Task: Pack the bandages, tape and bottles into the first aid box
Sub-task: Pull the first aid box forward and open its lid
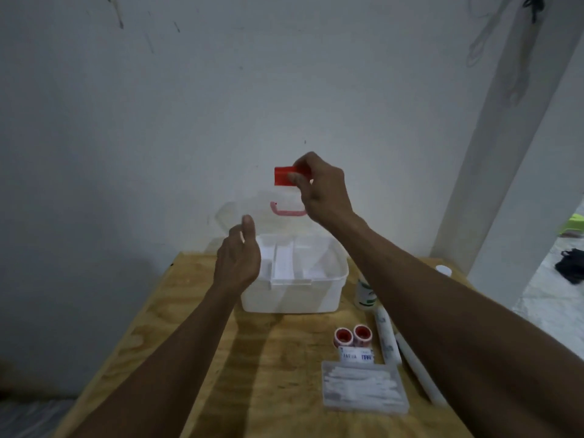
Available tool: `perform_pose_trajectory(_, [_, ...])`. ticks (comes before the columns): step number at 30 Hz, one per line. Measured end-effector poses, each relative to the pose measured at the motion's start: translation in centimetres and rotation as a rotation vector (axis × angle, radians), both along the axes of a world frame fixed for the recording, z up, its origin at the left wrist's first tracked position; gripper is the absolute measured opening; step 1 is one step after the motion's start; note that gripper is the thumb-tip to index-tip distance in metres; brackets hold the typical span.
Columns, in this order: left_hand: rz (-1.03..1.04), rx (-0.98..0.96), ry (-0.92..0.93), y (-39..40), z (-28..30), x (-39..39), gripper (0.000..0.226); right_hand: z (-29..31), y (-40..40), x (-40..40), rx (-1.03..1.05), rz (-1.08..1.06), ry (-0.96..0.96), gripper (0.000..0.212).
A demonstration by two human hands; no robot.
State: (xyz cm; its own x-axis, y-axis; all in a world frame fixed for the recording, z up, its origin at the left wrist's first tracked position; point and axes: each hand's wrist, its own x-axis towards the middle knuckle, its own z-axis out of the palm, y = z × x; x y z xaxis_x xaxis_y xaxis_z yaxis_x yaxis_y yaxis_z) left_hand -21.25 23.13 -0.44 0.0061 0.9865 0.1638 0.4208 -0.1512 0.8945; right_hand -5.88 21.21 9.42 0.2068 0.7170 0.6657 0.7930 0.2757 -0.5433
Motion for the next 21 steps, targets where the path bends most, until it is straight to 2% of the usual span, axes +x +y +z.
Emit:
perform_pose_trajectory(3, [-0.097,0.057,0.222,1.3,-1.1,0.1,0.105,0.6,2.7,0.6,0.006,-0.050,0.037,0.025])
perform_pose_trajectory(6, [-0.136,0.110,0.350,1.7,-2.3,0.1,0.103,0.7,4.8,1.1,0.029,-0.101,0.054,0.030])
perform_pose_trajectory(9, [-0.122,0.126,0.409,1.6,-2.7,0.1,0.102,0.4,6.6,1.5,0.046,-0.154,0.039,0.034])
perform_pose_trajectory(13, [-0.125,0.102,0.473,1.1,-2.4,0.0,0.089,0.0,8.3,1.7,0.059,-0.238,0.033,0.034])
perform_pose_trajectory(18, [-0.131,0.071,0.501,0.7,-2.0,0.0,0.080,-0.8,8.5,1.9,0.040,-0.256,0.035,0.030])
perform_pose_trajectory(21, [-0.133,0.069,0.521,0.7,-2.1,-0.1,0.077,-1.2,8.1,1.9,0.046,-0.267,-0.033,0.032])
